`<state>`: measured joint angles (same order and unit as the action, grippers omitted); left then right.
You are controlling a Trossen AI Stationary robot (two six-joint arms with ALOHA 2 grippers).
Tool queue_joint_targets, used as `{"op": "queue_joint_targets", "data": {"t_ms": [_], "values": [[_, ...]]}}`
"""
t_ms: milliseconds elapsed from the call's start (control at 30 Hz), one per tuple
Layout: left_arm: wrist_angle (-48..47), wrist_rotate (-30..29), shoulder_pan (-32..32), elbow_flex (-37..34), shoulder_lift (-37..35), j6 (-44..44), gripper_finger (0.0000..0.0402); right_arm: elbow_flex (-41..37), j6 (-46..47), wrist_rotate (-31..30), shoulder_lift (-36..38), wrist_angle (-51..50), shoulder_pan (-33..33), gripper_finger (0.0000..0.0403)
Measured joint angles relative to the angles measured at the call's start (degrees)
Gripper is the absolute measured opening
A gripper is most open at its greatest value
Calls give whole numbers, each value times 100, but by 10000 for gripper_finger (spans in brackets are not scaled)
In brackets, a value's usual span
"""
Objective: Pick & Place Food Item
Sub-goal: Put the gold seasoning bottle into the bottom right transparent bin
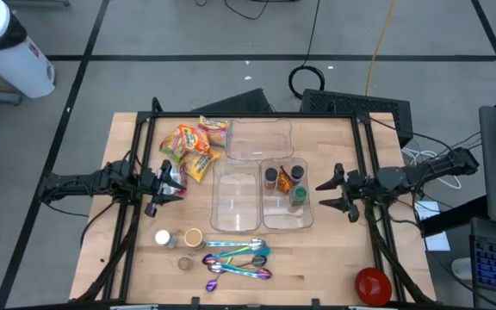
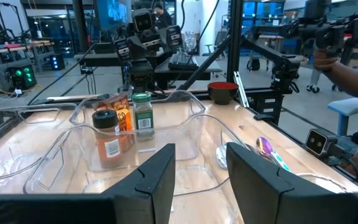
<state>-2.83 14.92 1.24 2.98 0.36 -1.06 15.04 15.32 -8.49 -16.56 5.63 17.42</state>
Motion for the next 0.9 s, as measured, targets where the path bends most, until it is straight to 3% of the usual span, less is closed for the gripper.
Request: {"op": "queue_joint_targets", "data": {"t_ms": [433, 900], "values": [[0, 0, 0, 0, 0, 0, 152, -696, -96, 279, 1425, 12, -1, 159], [0, 0, 2, 0, 0, 0, 152, -762, -844, 430, 1642, -33, -3, 80]]}}
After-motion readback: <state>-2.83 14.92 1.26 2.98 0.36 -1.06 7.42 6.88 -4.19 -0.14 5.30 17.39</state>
